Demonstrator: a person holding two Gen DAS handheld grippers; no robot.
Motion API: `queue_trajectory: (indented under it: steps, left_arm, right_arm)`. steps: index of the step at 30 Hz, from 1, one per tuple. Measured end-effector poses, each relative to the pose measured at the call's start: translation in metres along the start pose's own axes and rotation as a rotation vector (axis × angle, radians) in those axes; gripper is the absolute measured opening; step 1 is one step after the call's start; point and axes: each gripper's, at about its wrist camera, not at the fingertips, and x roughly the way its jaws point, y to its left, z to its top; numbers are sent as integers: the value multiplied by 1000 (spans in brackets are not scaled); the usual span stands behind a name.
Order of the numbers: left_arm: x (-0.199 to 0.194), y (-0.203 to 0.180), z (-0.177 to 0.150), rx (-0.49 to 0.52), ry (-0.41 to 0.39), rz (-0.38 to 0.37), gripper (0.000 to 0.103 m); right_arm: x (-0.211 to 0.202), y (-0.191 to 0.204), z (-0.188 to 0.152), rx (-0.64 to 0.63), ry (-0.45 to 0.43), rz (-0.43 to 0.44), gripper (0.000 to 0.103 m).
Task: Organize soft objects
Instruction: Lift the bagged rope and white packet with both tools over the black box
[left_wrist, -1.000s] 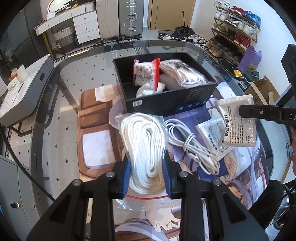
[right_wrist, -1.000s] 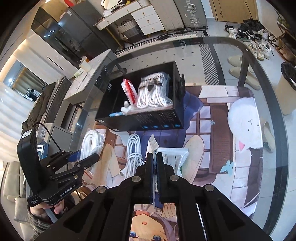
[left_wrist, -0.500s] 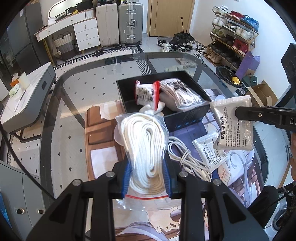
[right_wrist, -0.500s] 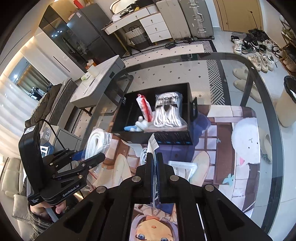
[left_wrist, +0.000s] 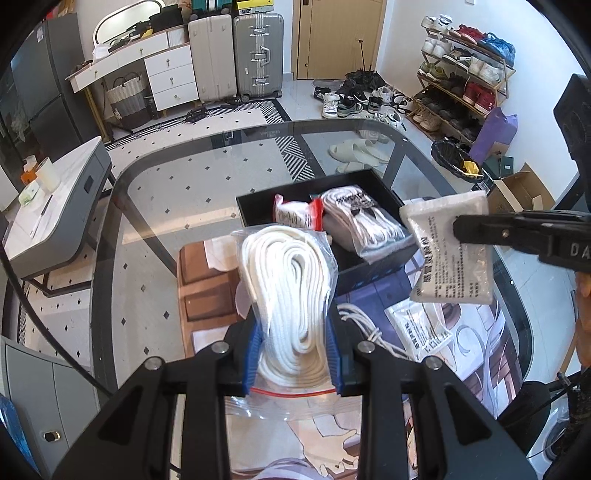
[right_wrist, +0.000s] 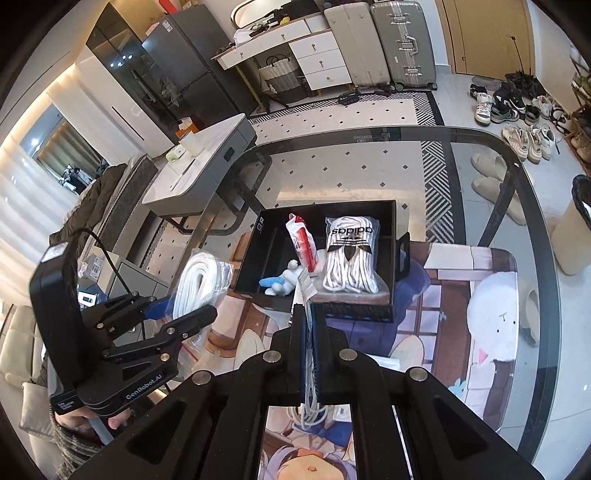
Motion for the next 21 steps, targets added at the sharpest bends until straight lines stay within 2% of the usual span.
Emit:
queue_trajectory:
  steps: [21]
  left_arm:
    - [23, -2, 43, 10, 14, 2, 28]
  right_arm:
    - [22, -2, 43, -44, 5, -65, 3]
